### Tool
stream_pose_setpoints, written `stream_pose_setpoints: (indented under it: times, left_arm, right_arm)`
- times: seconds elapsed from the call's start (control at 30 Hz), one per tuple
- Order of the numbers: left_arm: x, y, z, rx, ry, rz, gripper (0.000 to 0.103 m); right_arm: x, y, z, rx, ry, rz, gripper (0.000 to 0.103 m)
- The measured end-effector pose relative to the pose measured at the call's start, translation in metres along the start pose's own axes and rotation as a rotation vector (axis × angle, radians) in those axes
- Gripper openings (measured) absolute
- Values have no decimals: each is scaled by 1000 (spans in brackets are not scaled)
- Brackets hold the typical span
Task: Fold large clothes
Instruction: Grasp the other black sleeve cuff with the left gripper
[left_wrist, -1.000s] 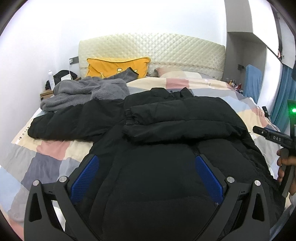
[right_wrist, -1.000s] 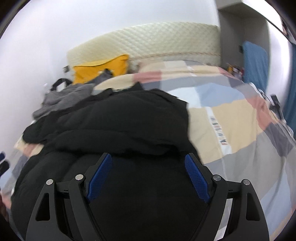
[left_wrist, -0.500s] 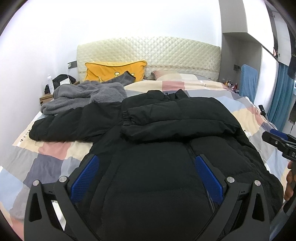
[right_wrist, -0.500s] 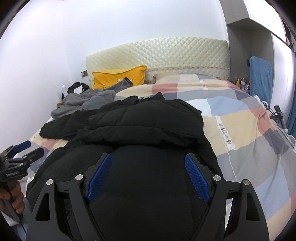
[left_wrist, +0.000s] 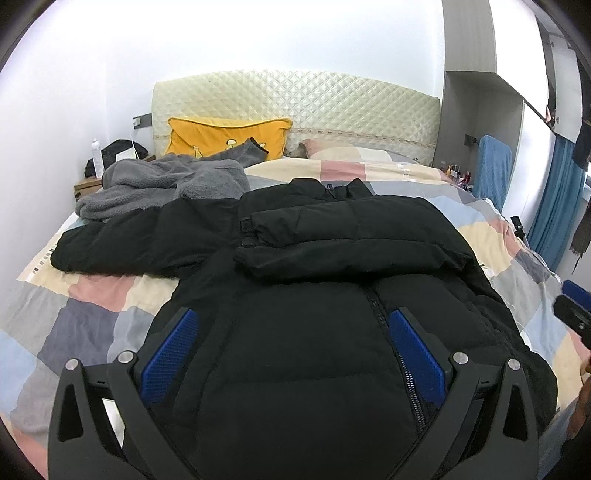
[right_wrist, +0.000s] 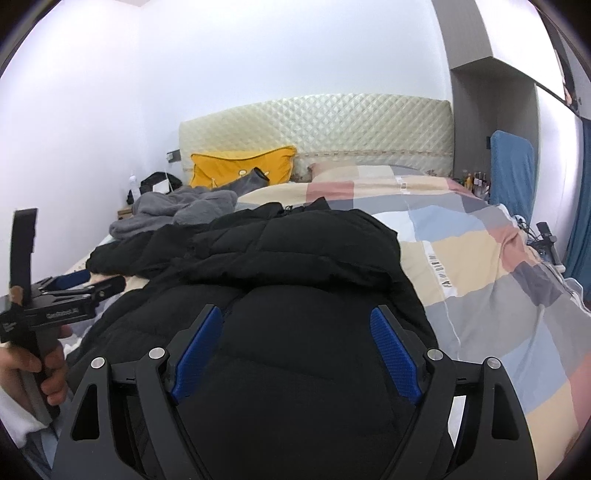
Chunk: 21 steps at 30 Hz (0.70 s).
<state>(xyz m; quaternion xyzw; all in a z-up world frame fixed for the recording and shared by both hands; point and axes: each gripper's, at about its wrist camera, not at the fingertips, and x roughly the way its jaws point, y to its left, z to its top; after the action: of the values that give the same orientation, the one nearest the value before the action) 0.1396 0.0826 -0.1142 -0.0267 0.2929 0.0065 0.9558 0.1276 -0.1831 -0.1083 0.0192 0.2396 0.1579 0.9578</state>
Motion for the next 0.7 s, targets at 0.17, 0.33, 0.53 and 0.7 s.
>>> stream_pose_setpoints:
  times: [0.17, 0.33, 0.53, 0.7]
  left_arm:
    - [1, 6, 3, 12, -2, 28, 103]
    - [9, 17, 6, -28, 19, 45, 103]
    - [17, 20, 14, -10, 47, 62, 103]
    - [20, 46, 34, -84, 70, 23, 103]
  right_arm:
    - [-14, -1, -5, 3, -12, -27, 85]
    - [-17, -7, -10, 11, -32, -46, 96]
    - [-12, -8, -12, -4, -30, -45, 103]
    - [-14, -11, -14, -2, -54, -38, 103]
